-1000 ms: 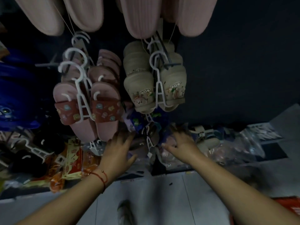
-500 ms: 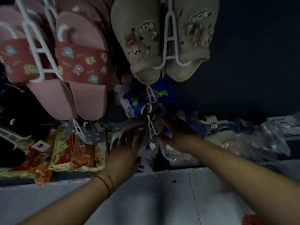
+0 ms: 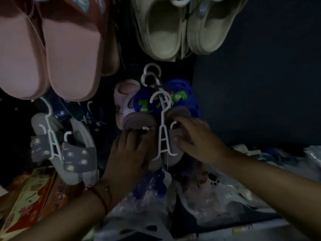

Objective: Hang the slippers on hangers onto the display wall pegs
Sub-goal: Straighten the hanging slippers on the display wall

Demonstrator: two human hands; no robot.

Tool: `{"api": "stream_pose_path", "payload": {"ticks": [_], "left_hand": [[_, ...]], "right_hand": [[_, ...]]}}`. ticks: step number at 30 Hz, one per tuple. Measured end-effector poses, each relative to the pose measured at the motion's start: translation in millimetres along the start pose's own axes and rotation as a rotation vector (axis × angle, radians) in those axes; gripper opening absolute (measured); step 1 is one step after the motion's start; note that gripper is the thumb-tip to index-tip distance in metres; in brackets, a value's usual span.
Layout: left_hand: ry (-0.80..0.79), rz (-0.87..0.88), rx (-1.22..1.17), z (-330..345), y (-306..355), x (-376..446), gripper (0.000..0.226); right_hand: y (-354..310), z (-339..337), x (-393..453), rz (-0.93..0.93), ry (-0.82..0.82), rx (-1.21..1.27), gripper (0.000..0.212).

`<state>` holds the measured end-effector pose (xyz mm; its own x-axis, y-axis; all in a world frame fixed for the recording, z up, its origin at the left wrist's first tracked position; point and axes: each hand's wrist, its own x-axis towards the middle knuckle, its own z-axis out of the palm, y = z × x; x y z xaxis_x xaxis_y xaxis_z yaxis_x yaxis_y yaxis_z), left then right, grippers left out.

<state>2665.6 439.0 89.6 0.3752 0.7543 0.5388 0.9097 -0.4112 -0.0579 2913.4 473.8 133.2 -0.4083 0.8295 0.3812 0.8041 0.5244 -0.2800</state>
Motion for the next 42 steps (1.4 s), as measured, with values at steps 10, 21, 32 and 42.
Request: {"api": "stream_pose_path", "payload": {"ticks": [10, 21, 32, 42], "left_hand": [[-0.014, 0.069, 0.025, 6, -11, 25, 0.104], [-0.384, -0.031, 0.056, 14, -21, 78, 0.108], [-0.141, -0.068, -0.533, 25, -16, 45, 0.101], [0.222, -0.588, -1.189, 54, 0, 32, 0.135]], "right_hand": [[-7, -6, -1, 0.039, 0.231, -0.086, 0.050], [13, 22, 60, 0.170, 0.171, -0.064, 0.047], [13, 25, 42, 0.160, 0.366, 0.133, 0.056], [24, 46, 42, 0.496, 0.325, 0.811, 0.125]]}}
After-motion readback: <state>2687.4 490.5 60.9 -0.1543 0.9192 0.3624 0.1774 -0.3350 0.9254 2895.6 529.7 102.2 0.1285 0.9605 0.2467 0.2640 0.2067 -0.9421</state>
